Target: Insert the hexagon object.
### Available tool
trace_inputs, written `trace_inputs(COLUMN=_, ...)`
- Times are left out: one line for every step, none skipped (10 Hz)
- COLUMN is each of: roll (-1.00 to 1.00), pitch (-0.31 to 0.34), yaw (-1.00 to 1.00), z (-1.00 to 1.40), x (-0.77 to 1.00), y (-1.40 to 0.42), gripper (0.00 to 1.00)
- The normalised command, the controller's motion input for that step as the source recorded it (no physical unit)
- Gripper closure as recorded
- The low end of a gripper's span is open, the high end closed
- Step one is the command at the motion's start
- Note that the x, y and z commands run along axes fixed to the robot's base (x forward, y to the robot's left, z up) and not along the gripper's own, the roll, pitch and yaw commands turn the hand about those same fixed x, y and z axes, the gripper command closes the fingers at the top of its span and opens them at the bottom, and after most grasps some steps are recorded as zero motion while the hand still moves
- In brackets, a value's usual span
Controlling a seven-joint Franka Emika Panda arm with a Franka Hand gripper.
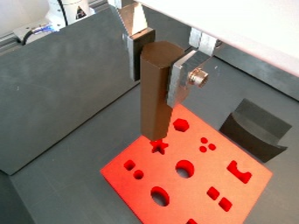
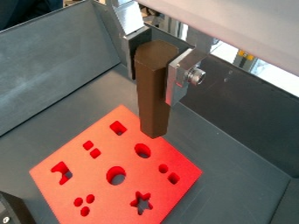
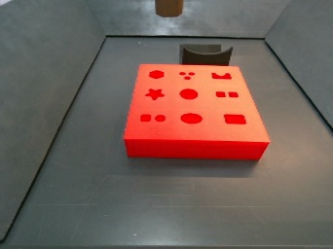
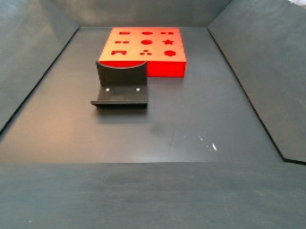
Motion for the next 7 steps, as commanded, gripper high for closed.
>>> trace_inputs(roll=0.0, pitch=0.031, yaw=-0.02, z=-0.13, x=0.01, y=0.22, gripper=1.0)
trace_inputs(roll=-0.02, pitch=-0.001, yaw=0.34, z=-0.13, x=0.33, y=0.52, gripper=1.0)
trace_inputs(roll=-0.03, pitch=-0.033, yaw=0.35, z=-0.24, x=0.24, y=0.58, gripper=1.0)
trace_inputs(roll=0.0, pitch=-0.004, yaw=0.33, z=-0.16, x=0.2, y=0.66, gripper=1.0)
trace_inputs(roll=0.0, pitch=0.0, yaw=0.26, z=-0.14, x=0.21, y=0.73, gripper=1.0)
trace_inputs(roll=0.02, pitch=0.004, yaw=0.24, z=-0.14, x=0.22, y=0.74, gripper=1.0)
trace_inputs(roll=0.03, pitch=0.023, yaw=0.25, z=-0.14, x=0.22, y=0.73, gripper=1.0)
